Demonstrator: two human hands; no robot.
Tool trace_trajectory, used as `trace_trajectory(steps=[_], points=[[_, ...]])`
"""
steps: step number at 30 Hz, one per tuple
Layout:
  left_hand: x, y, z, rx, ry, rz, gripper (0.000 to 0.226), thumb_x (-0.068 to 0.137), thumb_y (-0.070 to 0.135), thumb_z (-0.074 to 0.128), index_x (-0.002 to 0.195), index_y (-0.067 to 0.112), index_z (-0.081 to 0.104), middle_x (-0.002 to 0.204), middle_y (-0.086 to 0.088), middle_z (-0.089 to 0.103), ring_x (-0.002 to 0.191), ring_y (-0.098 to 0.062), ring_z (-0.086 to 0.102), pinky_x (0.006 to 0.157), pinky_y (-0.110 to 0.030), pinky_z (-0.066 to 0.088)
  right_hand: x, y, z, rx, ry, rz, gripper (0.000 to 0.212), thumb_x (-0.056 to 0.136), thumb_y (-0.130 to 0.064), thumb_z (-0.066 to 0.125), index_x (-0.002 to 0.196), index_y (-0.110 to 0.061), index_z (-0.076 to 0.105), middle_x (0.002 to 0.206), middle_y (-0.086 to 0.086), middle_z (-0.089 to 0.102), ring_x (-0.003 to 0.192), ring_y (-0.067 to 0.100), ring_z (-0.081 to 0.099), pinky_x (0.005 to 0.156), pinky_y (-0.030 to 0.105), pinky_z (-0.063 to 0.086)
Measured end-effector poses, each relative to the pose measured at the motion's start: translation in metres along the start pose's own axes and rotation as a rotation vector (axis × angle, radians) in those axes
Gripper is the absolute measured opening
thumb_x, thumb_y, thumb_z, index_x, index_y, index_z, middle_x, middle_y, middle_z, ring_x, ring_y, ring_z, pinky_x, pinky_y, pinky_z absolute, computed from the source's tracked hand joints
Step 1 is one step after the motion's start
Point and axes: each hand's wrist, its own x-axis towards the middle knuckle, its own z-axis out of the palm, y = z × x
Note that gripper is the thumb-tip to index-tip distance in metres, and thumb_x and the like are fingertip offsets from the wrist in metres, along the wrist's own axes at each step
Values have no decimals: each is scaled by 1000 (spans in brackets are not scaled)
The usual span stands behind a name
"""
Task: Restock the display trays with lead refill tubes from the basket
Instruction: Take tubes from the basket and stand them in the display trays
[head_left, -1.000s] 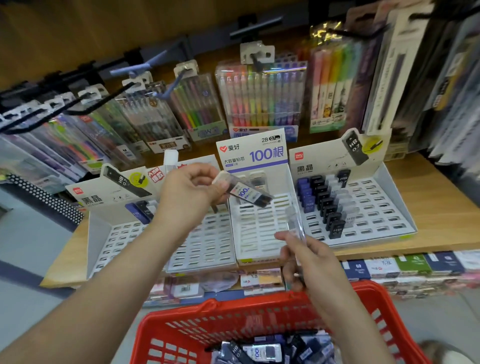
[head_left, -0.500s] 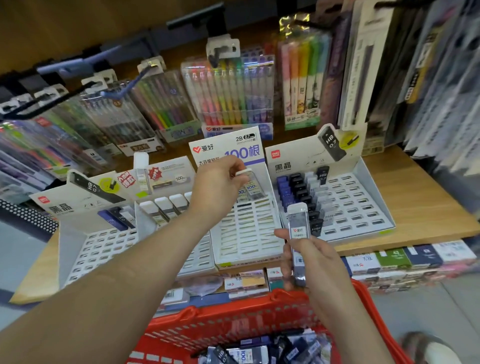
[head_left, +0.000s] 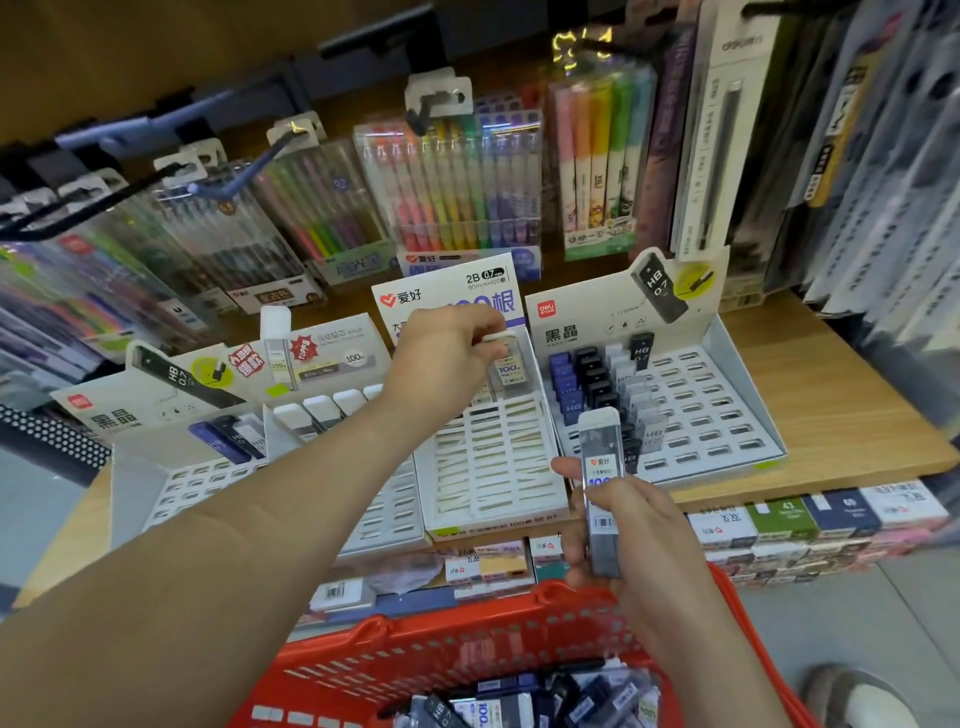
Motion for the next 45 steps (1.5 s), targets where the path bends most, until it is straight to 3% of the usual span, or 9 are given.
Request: trace_trajectory(steps=[7, 11, 17, 21, 25, 28, 32, 35, 45], points=[[1, 2, 0, 40, 34, 0, 22, 86, 22, 70, 105, 13, 72, 107, -5, 70, 104, -21, 61, 95, -31, 47, -3, -3, 0, -41, -11, 19, 28, 98, -10, 45, 100, -24, 69, 57, 14, 58, 46, 18, 49, 45, 27, 46], [4, 7, 6, 44, 63, 44, 23, 84, 22, 71, 105, 12, 73, 103, -4, 69, 100, -19, 60, 88, -20, 40, -3, -4, -5, -86, -27, -2, 15, 97, -6, 44, 87, -4, 56, 57, 14, 59, 44, 20, 48, 44, 28, 44], [6, 1, 13, -70, 78, -19, 17, 81, 21, 74, 97, 15, 75, 85, 3, 65, 88, -15, 59, 84, -27, 47, 1, -1, -5, -49, -57, -59, 18, 97, -1, 50, 83, -6, 61, 66, 8, 61, 53, 18, 55, 44, 28, 45], [3, -3, 18, 99, 67, 72, 18, 88, 25, 67, 105, 22, 67, 92, 2, 67, 90, -19, 58, 82, -32, 48, 2, 3, -5, -6, -17, -104, 24, 91, -4, 63, 99, -26, 67, 81, 7, 73, 60, 19, 66, 48, 27, 52], [6, -7, 20, 290, 153, 277, 13, 89, 23, 65, 98, 17, 73, 93, 0, 66, 88, -16, 42, 73, -38, 47, 5, 7, -8, 2, 34, -122, 21, 87, -6, 68, 105, -17, 65, 84, 8, 76, 66, 19, 71, 51, 26, 54], [6, -6, 17, 359, 153, 292, 19, 84, 8, 66, 100, 14, 74, 95, -2, 65, 89, -23, 43, 67, -38, 47, 6, 8, -7, 18, 47, -124, 17, 86, -8, 68, 103, -13, 66, 83, 9, 76, 67, 21, 71, 53, 28, 56], [1, 0, 11, 421, 11, 254, 35, 85, 3, 56, 115, 15, 69, 108, -2, 64, 100, -26, 44, 77, -43, 47, 8, 10, -4, 42, 44, -120, 20, 85, -13, 69, 104, -10, 65, 83, 11, 76, 72, 28, 69, 59, 31, 58], [-4, 2, 8, 448, -48, 224, 39, 88, 7, 53, 124, 18, 63, 118, 1, 60, 109, -24, 44, 85, -42, 47, 7, 12, -4, 69, 31, -117, 21, 85, -13, 69, 105, -8, 64, 85, 12, 76, 70, 25, 71, 56, 27, 54], [-2, 5, 3, 436, -121, 198, 38, 92, 9, 50, 128, 16, 60, 124, -5, 56, 111, -25, 43, 94, -34, 38, 6, 11, 4, 99, -9, -112, 25, 92, -21, 63, 116, -21, 55, 80, 13, 74, 52, 15, 59, 48, 25, 48]])
